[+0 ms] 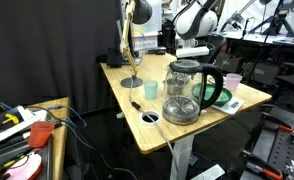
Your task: Pick up the silver cup and put it on the left side of the table
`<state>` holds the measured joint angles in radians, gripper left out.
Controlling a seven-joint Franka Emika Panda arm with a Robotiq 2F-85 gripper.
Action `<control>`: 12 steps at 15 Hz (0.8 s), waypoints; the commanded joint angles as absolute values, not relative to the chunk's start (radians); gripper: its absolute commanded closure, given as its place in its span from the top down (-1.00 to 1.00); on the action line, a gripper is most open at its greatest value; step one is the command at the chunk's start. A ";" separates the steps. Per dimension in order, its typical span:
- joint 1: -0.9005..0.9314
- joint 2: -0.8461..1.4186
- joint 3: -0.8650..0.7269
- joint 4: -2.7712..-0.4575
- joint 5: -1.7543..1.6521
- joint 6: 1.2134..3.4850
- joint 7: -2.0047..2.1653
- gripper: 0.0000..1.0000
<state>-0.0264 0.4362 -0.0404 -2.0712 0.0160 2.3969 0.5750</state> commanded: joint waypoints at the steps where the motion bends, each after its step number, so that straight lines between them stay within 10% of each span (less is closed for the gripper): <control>1: 0.002 0.506 -0.073 -1.993 0.040 2.356 0.565 1.00; 6: 0.014 0.585 -0.104 -1.926 0.039 2.355 0.575 1.00; 12: 0.008 0.604 -0.107 -1.886 0.079 2.369 0.572 -0.13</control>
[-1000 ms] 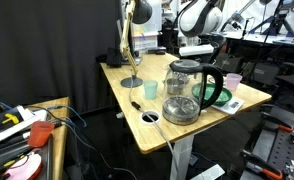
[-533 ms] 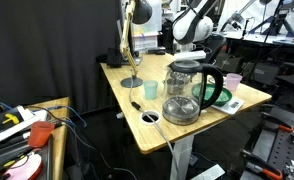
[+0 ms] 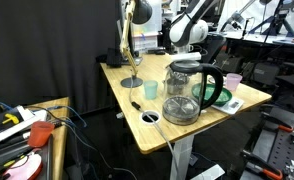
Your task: Pick up the silver cup and put it on the left side of the table
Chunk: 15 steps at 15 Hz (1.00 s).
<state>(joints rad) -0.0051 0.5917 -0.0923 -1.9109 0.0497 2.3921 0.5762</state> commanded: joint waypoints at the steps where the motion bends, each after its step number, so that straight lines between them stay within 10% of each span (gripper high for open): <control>1: 0.007 0.605 -0.107 -1.886 0.084 2.368 0.571 -0.22; 7: 0.001 0.611 -0.120 -1.887 0.094 2.360 0.567 -0.98; 15: -0.027 0.493 -0.060 -1.915 0.170 2.239 0.379 -1.00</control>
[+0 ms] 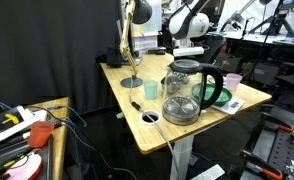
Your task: Pick up the silver cup and put it on the left side of the table
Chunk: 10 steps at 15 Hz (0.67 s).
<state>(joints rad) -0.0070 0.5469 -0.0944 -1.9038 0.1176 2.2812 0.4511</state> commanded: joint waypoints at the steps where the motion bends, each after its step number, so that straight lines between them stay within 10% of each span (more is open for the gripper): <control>1: -0.029 0.473 -0.050 -1.914 0.189 2.229 0.360 -0.97; 10: -0.038 0.363 -0.084 -1.917 0.236 2.269 0.395 -0.97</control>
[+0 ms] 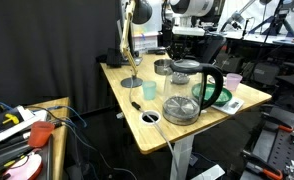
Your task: Pick up the silver cup and put it on the left side of the table
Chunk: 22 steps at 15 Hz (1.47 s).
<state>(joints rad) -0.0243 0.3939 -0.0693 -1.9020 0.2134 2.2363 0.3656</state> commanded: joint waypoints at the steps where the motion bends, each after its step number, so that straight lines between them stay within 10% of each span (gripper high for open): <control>1: -0.047 0.356 -0.094 -1.914 0.245 2.277 0.417 -0.97; 22: -0.108 0.286 -0.251 -1.959 0.178 2.372 0.862 -0.97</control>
